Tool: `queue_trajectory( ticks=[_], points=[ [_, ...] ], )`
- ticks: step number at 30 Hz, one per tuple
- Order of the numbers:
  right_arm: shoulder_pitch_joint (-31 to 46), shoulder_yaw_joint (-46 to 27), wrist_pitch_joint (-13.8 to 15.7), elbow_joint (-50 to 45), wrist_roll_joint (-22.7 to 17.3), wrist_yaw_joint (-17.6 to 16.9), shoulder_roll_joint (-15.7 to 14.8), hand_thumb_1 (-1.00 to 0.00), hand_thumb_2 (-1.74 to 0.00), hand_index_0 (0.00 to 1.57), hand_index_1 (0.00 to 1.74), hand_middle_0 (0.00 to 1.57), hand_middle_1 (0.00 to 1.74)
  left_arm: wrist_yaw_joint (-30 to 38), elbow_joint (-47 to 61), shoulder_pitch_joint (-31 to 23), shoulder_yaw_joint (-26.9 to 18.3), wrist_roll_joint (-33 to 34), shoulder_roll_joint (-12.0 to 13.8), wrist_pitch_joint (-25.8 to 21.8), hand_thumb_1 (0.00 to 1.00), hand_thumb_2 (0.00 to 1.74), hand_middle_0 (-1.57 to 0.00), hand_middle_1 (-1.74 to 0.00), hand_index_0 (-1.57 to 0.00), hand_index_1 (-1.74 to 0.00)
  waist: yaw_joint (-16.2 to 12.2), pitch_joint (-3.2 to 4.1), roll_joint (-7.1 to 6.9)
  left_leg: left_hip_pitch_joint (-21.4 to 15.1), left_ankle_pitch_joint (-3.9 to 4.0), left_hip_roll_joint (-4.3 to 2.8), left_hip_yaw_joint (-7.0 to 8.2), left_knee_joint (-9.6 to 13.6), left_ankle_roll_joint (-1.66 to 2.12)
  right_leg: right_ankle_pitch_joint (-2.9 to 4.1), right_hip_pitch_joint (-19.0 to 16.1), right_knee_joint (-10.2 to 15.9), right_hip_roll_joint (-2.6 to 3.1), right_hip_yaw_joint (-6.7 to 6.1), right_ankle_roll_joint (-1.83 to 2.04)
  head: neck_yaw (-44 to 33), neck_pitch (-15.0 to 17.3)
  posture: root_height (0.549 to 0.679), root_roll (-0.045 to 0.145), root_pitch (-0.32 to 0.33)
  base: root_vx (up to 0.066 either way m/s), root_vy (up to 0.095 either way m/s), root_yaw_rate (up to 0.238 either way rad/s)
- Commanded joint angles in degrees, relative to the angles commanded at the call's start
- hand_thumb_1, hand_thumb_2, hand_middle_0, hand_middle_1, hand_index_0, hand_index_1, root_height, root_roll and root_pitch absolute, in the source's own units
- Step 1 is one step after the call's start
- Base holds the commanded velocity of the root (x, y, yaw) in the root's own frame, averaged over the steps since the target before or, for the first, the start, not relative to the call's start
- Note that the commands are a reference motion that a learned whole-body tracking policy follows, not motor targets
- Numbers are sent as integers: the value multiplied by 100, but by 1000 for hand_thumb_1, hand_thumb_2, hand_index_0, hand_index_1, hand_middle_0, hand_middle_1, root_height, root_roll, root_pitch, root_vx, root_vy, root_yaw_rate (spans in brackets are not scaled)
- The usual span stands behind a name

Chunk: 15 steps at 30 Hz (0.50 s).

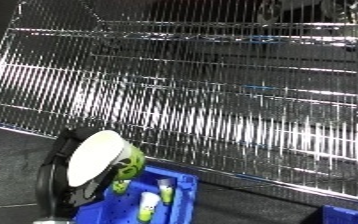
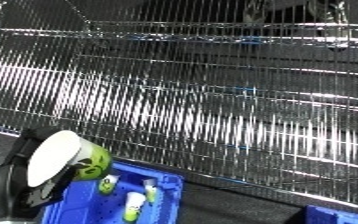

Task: Pick up the object and place it into the box

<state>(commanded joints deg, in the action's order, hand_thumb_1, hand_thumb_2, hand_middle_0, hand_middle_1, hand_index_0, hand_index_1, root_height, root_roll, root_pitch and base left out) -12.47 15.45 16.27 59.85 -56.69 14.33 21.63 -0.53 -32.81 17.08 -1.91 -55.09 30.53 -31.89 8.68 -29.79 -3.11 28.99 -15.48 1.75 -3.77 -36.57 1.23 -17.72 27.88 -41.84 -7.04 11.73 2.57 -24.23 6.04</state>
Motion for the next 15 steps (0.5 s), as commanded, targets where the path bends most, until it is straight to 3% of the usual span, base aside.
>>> queue_trajectory(
  ticks=[7, 15],
  points=[
    [18, -57, 2, 224, -93, 162, 21, 0, 0, 0, 0, 0, 0, 44, -970, -305, -460, -701, 64, -33, 1000, 1740, -1570, -1740, -1570, -1740, 36, 0, -27, -3, 61, -6, -22, 65, 11, -68, -53, 22, -9, 58, -43, -425, 147, 641, 35, 98, -5, -9, 49],
    [-50, -5, 7, 432, -101, 347, 16, 0, 0, 0, 0, 0, 0, -200, -2168, -318, -584, -814, 84, 363, 600, 1044, -942, -1044, -942, -1044, -2, 0, -127, -24, 118, -50, -18, 143, 23, -91, -94, 74, 18, 63, -64, -680, 335, 641, 32, 99, -2, -3, -2]
  ],
)
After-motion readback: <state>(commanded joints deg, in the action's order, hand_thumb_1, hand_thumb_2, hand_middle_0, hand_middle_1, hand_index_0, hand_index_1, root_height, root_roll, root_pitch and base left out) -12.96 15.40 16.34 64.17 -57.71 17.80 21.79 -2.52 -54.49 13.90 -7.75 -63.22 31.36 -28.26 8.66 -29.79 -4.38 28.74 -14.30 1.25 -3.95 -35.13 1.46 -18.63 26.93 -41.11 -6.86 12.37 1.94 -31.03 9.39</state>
